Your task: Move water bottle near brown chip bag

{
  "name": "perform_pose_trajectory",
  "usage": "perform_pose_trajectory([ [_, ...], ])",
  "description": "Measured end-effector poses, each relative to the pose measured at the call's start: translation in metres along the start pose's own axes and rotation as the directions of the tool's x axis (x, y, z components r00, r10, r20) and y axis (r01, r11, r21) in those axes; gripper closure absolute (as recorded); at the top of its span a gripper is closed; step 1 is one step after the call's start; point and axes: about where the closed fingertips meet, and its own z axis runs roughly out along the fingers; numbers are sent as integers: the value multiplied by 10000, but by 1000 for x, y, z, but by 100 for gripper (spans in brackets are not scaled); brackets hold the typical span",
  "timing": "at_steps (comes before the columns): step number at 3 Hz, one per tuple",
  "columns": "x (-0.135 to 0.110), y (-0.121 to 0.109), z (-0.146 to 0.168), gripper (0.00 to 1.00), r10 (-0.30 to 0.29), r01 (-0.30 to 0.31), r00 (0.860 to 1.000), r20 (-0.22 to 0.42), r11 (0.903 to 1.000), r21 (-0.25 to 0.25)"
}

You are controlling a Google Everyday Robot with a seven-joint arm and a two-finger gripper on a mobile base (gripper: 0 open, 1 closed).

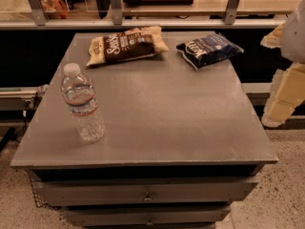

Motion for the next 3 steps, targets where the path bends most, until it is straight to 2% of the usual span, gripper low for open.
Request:
perform_pose_trajectory([
  [1, 0, 0, 0, 0, 0, 0, 10000, 1, 10000, 2],
  [2, -10, 0, 8, 0, -57, 63, 9987, 502, 9999, -110],
  [3, -34, 1, 24, 0, -94, 174, 9839, 1783, 9989, -436],
])
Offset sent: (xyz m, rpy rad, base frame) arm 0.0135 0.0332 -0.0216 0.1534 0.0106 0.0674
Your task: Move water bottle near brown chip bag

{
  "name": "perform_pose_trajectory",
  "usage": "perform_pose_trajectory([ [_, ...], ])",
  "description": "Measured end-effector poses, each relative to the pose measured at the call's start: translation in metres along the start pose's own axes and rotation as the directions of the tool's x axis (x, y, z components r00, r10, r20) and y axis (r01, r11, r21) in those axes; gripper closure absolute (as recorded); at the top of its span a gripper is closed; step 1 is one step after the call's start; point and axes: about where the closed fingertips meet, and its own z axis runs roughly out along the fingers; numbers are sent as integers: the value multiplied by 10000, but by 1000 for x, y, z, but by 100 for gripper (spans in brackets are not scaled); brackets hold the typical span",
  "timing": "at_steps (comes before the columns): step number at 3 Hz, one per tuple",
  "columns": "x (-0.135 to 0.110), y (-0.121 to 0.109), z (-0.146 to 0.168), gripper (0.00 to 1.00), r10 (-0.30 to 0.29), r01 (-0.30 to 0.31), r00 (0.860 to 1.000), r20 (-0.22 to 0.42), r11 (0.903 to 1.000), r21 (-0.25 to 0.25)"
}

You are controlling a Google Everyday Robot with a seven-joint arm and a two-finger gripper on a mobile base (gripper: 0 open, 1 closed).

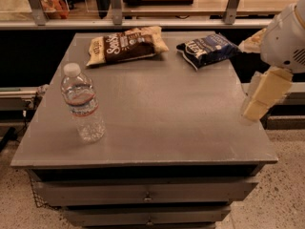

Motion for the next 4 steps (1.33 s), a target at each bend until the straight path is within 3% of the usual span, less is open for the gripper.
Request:
perform_pose_trajectory([
  [1, -26, 3, 33, 0, 62, 27, 9877, 1564, 9984, -567],
  [2, -61, 10, 66, 0, 237, 128, 9459, 3236, 9938, -1104],
  [3, -105, 19, 91, 0, 339, 428, 8826, 4689, 9875, -1520],
  [4, -163, 36, 107, 0, 382, 955, 7912, 6104, 9781, -1851],
])
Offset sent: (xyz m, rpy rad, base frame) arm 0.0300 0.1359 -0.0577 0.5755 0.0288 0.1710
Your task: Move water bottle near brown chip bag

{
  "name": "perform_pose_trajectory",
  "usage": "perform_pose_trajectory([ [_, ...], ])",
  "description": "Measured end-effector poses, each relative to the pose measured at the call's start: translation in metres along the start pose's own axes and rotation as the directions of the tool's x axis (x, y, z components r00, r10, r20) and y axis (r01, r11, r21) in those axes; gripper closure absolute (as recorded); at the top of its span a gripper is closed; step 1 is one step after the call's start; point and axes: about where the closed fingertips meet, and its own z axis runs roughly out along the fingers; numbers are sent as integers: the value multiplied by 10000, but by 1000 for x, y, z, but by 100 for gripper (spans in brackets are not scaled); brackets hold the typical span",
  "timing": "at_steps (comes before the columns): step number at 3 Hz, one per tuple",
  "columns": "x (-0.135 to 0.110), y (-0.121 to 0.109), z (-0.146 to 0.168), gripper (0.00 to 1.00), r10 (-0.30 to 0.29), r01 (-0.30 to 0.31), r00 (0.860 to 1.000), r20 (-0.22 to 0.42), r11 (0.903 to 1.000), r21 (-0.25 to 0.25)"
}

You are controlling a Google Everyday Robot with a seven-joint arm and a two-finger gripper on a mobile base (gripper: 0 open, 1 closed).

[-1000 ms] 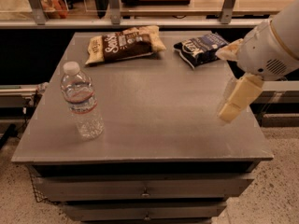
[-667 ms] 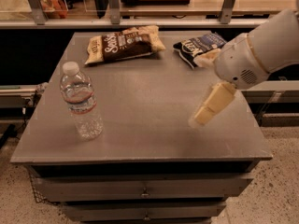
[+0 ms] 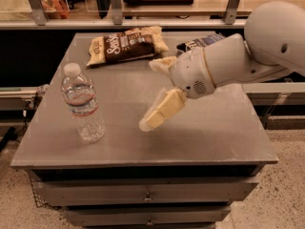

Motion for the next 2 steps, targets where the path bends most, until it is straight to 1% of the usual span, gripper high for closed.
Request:
perform_pose_trajectory([
  [1, -22, 11, 34, 0, -151, 179, 9957, 917, 9994, -300],
  [2, -38, 24, 66, 0, -88, 183, 9890, 1480, 9978, -635],
])
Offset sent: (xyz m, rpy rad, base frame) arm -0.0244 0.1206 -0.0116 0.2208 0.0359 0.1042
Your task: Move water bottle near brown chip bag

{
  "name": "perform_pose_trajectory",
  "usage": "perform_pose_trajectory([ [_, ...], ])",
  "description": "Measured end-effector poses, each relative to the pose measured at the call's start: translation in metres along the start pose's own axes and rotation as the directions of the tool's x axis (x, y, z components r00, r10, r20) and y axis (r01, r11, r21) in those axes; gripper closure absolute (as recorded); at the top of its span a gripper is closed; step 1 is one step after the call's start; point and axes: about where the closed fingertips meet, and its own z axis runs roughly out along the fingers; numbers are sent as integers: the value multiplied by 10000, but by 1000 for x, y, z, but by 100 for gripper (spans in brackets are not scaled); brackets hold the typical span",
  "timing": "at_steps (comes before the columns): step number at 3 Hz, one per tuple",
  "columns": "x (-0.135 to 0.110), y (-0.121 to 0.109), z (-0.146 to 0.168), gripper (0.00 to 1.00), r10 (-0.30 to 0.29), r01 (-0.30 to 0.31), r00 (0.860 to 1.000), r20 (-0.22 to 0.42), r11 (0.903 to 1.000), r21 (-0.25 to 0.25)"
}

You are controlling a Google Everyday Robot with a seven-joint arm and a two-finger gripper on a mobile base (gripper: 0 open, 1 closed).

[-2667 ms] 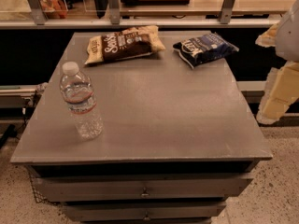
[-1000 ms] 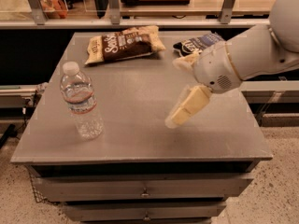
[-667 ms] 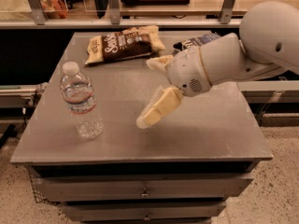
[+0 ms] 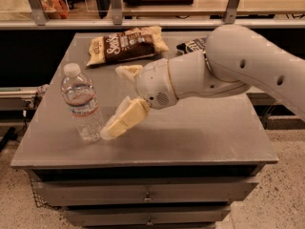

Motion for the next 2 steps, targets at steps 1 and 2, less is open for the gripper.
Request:
perform_pose_trajectory([
  [1, -12, 12, 43, 2, 123, -114, 9997, 210, 9990, -421],
  [2, -19, 14, 66, 24, 307, -299, 9994, 131, 9981, -539],
])
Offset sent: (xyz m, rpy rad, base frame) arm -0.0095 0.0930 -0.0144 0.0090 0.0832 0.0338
